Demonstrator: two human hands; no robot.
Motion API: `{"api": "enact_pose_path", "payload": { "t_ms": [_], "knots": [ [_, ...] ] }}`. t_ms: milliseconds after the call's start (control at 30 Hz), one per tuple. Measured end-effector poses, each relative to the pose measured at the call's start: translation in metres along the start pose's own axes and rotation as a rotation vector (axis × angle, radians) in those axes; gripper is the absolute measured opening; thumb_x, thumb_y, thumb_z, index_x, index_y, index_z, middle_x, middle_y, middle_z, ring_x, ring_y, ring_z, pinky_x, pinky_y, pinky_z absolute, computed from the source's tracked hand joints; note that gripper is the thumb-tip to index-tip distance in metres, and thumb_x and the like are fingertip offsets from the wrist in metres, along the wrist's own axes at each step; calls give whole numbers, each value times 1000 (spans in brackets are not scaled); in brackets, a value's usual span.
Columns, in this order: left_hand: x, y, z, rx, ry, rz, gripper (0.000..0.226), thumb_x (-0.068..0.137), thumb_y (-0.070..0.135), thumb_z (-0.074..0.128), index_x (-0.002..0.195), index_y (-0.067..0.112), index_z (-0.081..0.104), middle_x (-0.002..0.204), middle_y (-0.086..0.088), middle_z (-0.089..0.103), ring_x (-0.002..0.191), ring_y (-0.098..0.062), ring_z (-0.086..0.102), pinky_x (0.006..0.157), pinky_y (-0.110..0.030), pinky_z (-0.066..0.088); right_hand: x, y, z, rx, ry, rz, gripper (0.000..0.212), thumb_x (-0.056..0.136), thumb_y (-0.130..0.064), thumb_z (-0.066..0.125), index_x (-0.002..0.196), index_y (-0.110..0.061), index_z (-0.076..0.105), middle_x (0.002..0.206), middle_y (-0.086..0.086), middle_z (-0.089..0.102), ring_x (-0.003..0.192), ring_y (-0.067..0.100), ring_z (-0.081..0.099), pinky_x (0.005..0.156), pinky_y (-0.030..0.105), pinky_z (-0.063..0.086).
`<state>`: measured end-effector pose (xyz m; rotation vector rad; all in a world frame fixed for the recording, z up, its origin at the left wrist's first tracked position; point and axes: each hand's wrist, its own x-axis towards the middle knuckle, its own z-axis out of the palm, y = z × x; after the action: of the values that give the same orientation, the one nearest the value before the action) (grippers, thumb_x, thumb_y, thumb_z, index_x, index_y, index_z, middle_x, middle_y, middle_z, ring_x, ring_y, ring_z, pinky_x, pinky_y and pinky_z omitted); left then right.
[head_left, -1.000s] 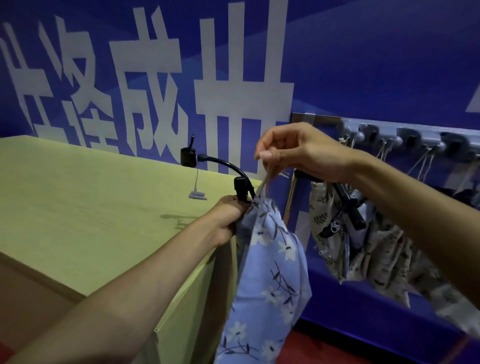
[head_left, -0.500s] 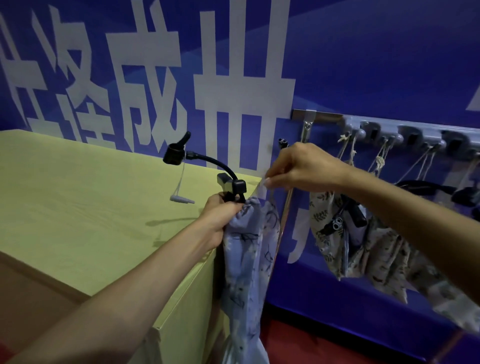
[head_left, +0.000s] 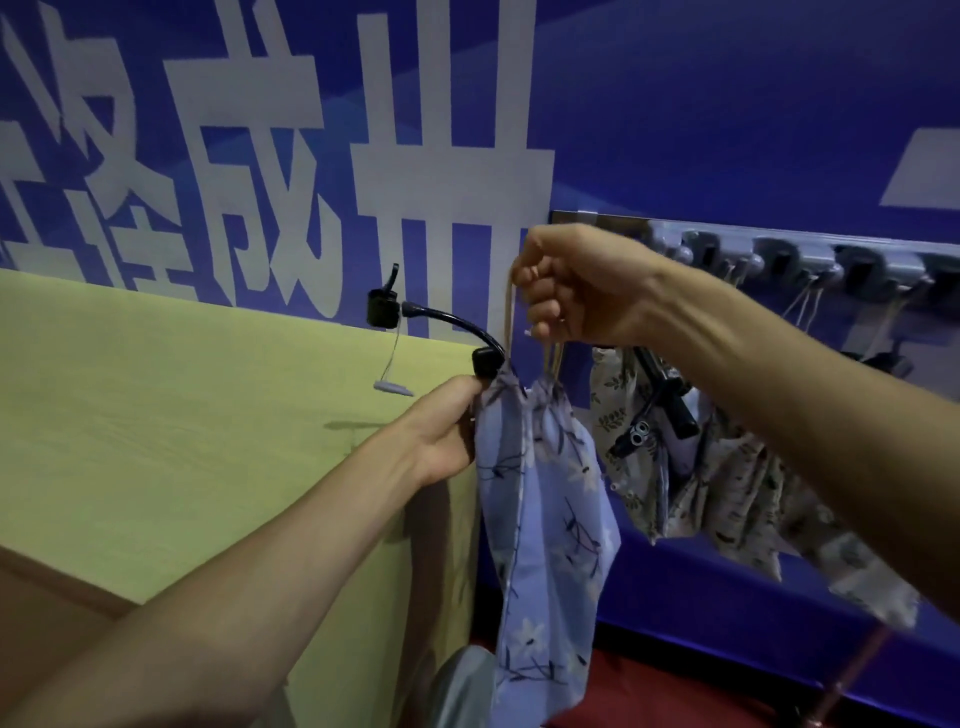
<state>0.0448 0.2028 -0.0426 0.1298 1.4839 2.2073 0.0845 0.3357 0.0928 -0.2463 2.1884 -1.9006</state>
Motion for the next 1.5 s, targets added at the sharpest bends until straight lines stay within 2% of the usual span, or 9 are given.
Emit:
{"api": "enact_pose_path", "payload": {
  "t_ms": [267, 467, 600, 800, 967, 1067, 1167, 1400, 1500],
  "knots": [
    [-42, 14, -20, 214, -69, 105, 27, 71, 40, 68, 85, 19, 60, 92, -9, 61, 83, -24, 56, 81, -37, 35, -3, -14, 3, 118, 73, -110, 27, 94, -10, 45, 68, -12, 54, 58, -2, 41, 46, 8, 39, 45, 20, 45],
    [-54, 14, 24, 633, 40, 279, 60, 71, 55, 72, 120, 23, 58, 114, 5, 67, 107, -16, 62, 89, -36, 48, -4, -13, 20, 56, 56, -132, 27, 95, -12, 44, 71, -11, 55, 58, -1, 45, 45, 9, 40, 44, 21, 44],
    [-48, 10, 42, 708, 201, 470, 23, 90, 48, 59, 102, 29, 61, 108, 0, 70, 103, -20, 64, 88, -36, 49, -11, -21, 23, -45, 78, -179, 22, 94, -11, 46, 74, -11, 55, 59, 0, 48, 48, 9, 44, 45, 21, 46],
    [-42, 13, 44, 977, 207, 726, 32, 100, 43, 40, 71, 28, 43, 67, 2, 52, 63, -14, 47, 59, -31, 36, -20, -29, 15, -55, 147, -217, 28, 93, -12, 47, 66, -14, 50, 53, -2, 44, 42, 8, 39, 44, 21, 42],
    [-18, -6, 30, 1077, 37, 644, 29, 101, 37, 38, 100, 11, 50, 97, -13, 64, 87, -17, 62, 78, -26, 45, -33, -45, 3, -62, 202, -260, 34, 94, -11, 43, 61, -17, 40, 45, -7, 36, 36, 6, 35, 39, 21, 38],
    [-5, -16, 25, 1073, 18, 595, 59, 93, 59, 38, 123, 9, 44, 125, -15, 56, 120, -26, 53, 106, -36, 39, -41, -54, -3, -68, 235, -279, 34, 92, -10, 45, 59, -17, 40, 47, -7, 33, 36, 6, 33, 39, 21, 37],
    [6, -18, 25, 1052, 12, 525, 93, 75, 84, 34, 143, 20, 32, 144, -8, 46, 137, -23, 40, 113, -46, 33, -45, -53, -7, -30, 272, -295, 34, 91, -11, 46, 58, -16, 40, 47, -6, 32, 37, 7, 33, 43, 23, 39],
    [-24, 26, 52, 1000, -114, 333, 77, 73, 53, 76, 129, 21, 34, 127, 1, 45, 120, -20, 50, 99, -32, 42, -65, -58, -25, -6, 309, -323, 28, 91, -17, 52, 64, -15, 46, 49, -5, 36, 41, 7, 42, 51, 25, 47],
    [-49, 54, 71, 821, -80, 504, 69, 83, 34, 70, 140, 19, 32, 135, 1, 39, 121, -14, 44, 95, -24, 36, -74, -62, -33, -134, 246, -293, 30, 91, -17, 52, 63, -17, 44, 52, -5, 32, 42, 8, 34, 49, 23, 34]
  ]
}}
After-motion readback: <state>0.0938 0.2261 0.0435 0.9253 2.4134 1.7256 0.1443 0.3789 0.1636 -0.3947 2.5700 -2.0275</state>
